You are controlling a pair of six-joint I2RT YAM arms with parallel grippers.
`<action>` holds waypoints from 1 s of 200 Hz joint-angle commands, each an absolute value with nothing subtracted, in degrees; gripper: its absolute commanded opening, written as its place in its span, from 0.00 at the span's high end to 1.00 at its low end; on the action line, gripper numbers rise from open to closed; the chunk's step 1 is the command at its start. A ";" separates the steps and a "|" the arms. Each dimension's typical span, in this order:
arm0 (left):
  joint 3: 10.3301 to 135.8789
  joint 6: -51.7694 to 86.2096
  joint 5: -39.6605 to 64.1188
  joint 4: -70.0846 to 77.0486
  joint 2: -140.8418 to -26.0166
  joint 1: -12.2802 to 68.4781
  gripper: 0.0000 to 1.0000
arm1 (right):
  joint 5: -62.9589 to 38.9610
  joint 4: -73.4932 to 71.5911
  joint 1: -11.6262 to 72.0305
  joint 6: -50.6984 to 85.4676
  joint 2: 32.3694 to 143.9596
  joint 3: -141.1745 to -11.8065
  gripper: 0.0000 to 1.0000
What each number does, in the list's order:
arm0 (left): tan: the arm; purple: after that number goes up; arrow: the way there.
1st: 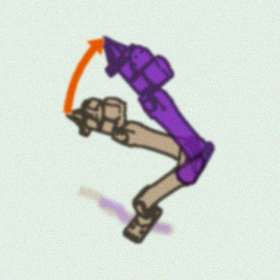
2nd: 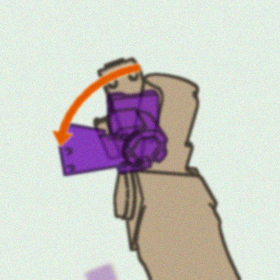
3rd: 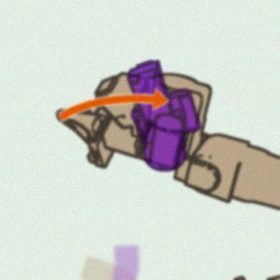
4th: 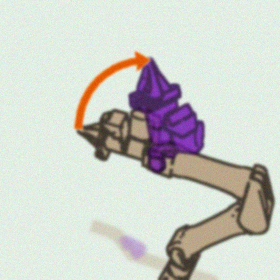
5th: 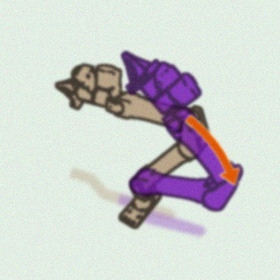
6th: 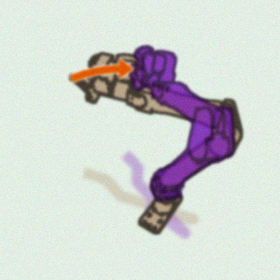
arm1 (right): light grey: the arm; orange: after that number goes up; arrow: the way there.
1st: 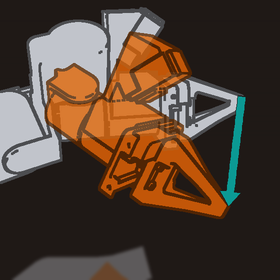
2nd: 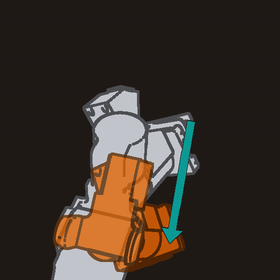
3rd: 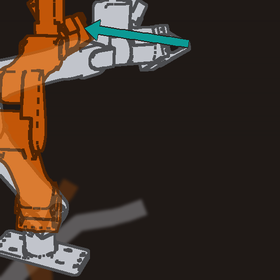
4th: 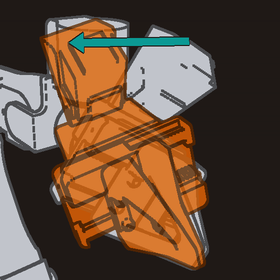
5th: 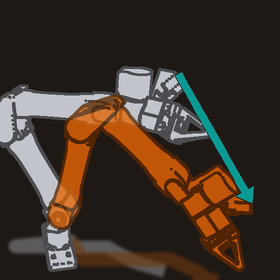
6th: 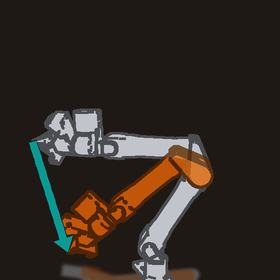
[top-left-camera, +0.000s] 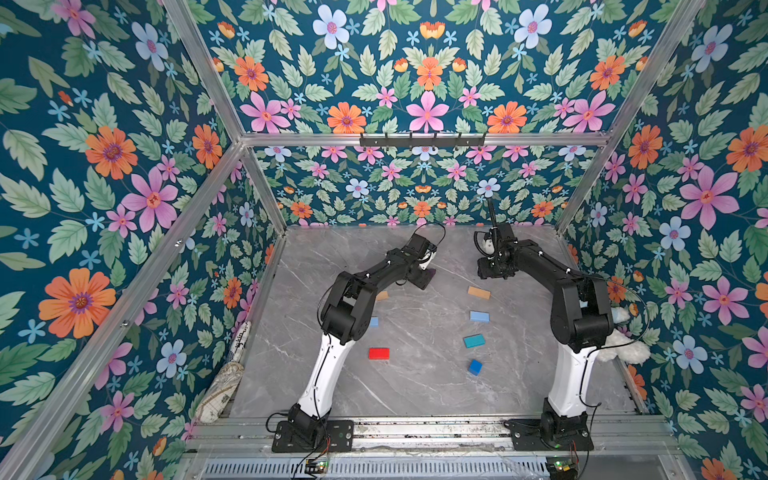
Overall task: Assemble a heart with building blocks
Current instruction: Assemble the building block at the center of the board.
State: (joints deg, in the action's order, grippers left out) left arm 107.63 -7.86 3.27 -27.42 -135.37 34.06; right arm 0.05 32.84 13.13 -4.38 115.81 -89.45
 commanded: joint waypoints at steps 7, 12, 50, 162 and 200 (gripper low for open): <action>106.05 -10.09 0.26 -34.01 -135.92 34.01 0.08 | -0.17 32.25 13.18 -4.31 115.18 -89.34 0.48; 105.77 -10.15 0.26 -34.01 -135.66 34.01 0.04 | -0.18 32.09 13.18 -4.31 115.07 -89.30 0.47; 103.03 -10.46 0.65 -33.22 -132.76 33.97 0.00 | -1.11 32.07 13.19 -4.72 115.26 -89.21 0.46; 95.74 -8.03 5.16 -31.99 -118.74 29.08 0.00 | -3.67 37.69 22.55 -17.90 121.76 -95.98 0.66; 91.18 -7.25 5.71 -29.58 -116.16 26.52 0.00 | -3.16 38.93 25.28 -19.31 126.30 -101.29 0.65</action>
